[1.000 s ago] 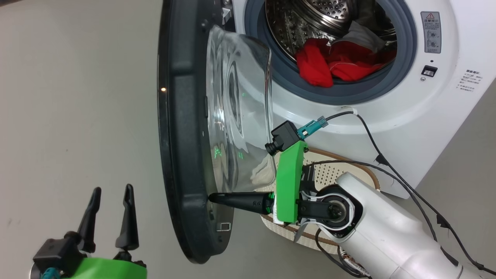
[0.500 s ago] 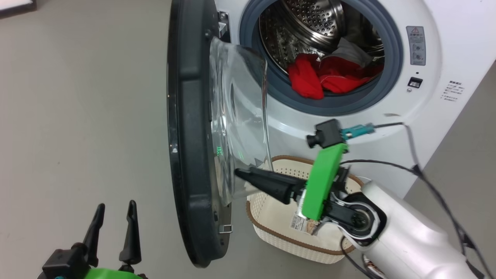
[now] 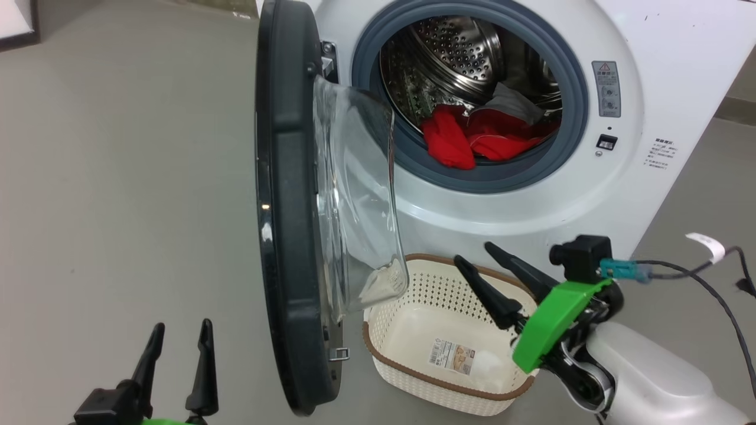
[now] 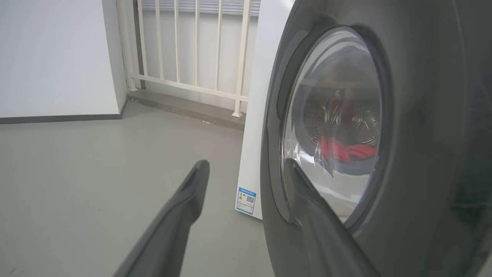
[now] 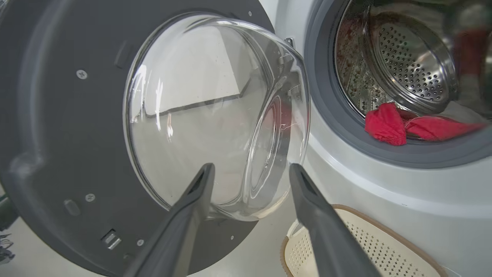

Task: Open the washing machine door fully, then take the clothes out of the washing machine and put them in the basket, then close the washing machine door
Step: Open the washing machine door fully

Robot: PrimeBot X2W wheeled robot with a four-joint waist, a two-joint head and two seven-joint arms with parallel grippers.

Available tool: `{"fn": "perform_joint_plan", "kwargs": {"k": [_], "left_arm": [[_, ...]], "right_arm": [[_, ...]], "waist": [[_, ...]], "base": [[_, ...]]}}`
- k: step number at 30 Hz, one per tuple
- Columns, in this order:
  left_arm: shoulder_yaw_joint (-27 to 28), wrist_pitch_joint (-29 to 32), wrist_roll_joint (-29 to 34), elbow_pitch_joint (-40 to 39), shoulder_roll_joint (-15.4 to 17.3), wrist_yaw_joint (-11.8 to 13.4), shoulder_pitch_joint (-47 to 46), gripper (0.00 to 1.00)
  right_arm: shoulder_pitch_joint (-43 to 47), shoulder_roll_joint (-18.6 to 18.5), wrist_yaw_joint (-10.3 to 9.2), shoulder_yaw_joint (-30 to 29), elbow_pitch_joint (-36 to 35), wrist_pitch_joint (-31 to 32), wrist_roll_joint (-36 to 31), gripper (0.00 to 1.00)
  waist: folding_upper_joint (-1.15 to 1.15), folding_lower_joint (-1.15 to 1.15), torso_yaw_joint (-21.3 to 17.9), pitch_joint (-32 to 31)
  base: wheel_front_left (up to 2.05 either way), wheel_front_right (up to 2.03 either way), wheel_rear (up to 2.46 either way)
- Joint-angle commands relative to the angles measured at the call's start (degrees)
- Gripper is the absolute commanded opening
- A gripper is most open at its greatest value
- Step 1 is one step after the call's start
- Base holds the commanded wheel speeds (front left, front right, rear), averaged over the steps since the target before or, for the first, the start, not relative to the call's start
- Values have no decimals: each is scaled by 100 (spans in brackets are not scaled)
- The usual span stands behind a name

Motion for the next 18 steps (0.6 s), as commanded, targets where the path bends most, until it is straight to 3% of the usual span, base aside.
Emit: {"fn": "perform_joint_plan", "kwargs": {"k": [1, 5, 7, 12, 18], "left_arm": [[163, -28, 62, -136, 85, 36, -92, 100], [161, -28, 94, -181, 101, 45, -60, 100], [174, -28, 101, -222, 103, 51, -43, 100], [187, -28, 98, -293, 95, 66, -2, 100], [164, -28, 146, -441, 83, 55, 55, 100]], "right_arm": [[35, -11, 43, -10, 31, -150, -184, 100], [101, 89, 43, -375, 595, -330, -895, 100], [170, 207, 43, -925, 616, -337, -1327, 100], [761, 607, 43, -2459, 238, -340, -2715, 100], [1585, 1166, 43, -3628, -434, -341, -4164, 100]], "waist": [[0, 0, -18, -20], [0, 0, -48, -50], [0, 0, -68, -53], [0, 0, -93, -59], [0, 0, -102, -74]], "base": [[0, 0, 0], [0, 0, 0], [0, 0, 0], [0, 0, 0], [0, 0, 0]]}}
